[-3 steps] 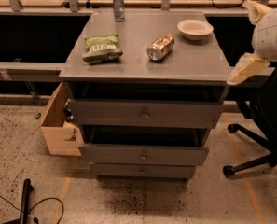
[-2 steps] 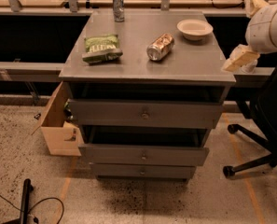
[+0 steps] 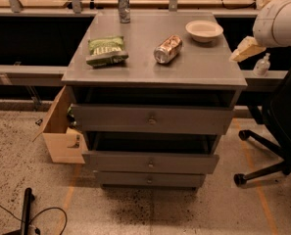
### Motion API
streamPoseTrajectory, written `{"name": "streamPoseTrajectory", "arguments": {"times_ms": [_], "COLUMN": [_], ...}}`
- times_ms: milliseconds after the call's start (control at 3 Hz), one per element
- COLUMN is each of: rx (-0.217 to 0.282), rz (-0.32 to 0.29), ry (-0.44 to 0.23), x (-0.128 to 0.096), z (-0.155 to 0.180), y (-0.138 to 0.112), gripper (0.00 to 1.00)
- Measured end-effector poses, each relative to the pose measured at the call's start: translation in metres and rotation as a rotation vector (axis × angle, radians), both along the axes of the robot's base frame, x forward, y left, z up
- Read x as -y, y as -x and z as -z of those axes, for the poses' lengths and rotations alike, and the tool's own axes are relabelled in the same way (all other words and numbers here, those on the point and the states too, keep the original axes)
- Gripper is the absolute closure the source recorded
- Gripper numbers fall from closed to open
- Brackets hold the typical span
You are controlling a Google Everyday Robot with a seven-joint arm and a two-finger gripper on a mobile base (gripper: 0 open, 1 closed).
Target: Move paper bowl near redbull can
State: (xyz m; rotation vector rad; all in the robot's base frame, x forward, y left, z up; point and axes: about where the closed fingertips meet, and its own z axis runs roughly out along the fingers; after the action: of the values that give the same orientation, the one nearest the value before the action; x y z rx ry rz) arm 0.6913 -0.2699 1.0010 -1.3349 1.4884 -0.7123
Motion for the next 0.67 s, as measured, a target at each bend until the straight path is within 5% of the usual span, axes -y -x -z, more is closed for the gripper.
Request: {"name": "streamPoseTrajectory", "arguments": {"times_ms": [333, 667], "rx": [-0.005, 0.055], "rz": [0.009, -0.006], "ry": [0.014, 0.026], "x": [0.0, 0.003], "z": [0.004, 0.01], "y": [-0.005, -0.025], "gripper": [0.0, 0.0]}}
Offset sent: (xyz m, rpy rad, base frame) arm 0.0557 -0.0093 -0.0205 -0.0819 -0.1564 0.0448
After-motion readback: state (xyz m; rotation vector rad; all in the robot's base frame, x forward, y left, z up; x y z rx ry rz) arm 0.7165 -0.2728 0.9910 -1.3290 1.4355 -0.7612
